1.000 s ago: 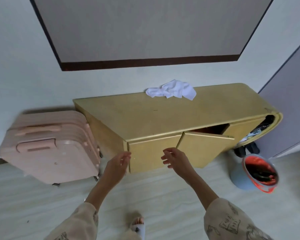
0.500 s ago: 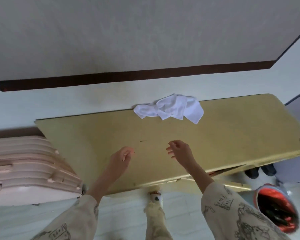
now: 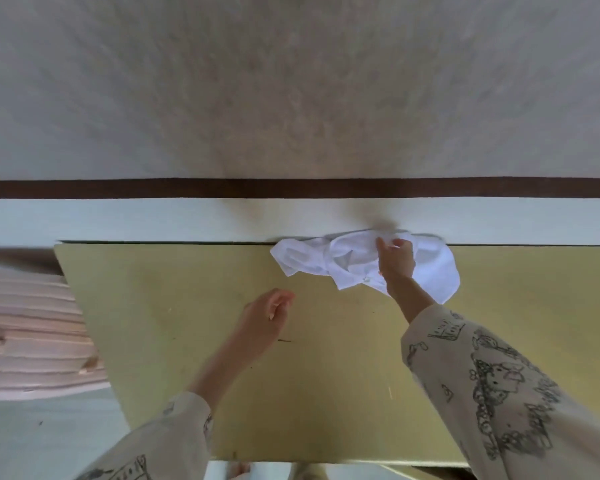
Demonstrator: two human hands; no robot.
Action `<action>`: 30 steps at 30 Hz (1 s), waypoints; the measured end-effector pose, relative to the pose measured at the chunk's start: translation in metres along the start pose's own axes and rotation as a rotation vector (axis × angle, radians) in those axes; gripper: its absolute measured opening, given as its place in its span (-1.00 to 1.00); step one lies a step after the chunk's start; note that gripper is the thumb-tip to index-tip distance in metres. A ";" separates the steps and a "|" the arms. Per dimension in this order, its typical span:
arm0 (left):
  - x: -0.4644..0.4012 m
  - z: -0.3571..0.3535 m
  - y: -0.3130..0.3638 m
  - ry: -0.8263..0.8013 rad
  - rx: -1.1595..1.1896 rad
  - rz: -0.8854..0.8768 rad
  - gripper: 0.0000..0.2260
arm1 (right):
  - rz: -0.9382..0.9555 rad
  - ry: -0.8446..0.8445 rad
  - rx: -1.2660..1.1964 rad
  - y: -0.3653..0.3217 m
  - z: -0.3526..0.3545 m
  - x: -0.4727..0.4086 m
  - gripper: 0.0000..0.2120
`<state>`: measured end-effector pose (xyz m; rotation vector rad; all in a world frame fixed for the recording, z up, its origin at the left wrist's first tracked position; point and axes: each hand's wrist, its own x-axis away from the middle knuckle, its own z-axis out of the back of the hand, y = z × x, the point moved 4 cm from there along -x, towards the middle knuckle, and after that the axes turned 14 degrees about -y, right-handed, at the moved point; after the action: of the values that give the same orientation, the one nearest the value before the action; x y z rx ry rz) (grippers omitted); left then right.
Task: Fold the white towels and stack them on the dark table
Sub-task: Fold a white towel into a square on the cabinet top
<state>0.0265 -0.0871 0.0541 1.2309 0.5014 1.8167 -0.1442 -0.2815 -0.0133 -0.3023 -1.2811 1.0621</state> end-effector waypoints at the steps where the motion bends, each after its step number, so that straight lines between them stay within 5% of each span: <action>1: -0.002 0.000 -0.003 -0.003 0.000 0.013 -0.80 | 0.000 0.025 0.021 -0.004 0.001 -0.006 -0.69; 7: -0.014 0.009 -0.001 0.021 -0.014 0.036 -0.79 | 0.178 0.058 0.348 -0.032 0.001 0.005 -0.76; 15: -0.030 0.020 0.053 0.142 -0.053 -0.142 -0.51 | 0.579 -0.336 0.398 -0.077 -0.009 0.110 -0.87; 22: -0.012 0.020 0.069 0.286 -0.055 -0.168 -0.79 | 0.628 -0.429 0.323 -0.111 -0.016 0.159 -0.96; 25: 0.065 0.058 0.046 0.360 -0.095 -0.330 -0.85 | 0.709 -0.274 0.240 -0.112 -0.034 0.252 -0.88; 30: 0.072 0.076 0.025 0.399 -0.164 -0.287 -0.78 | 0.672 -0.235 0.185 -0.110 -0.011 0.250 -0.86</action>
<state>0.0735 -0.0516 0.1438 0.6469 0.6960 1.8137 -0.1039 -0.1415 0.2178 -0.4953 -1.3055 1.8192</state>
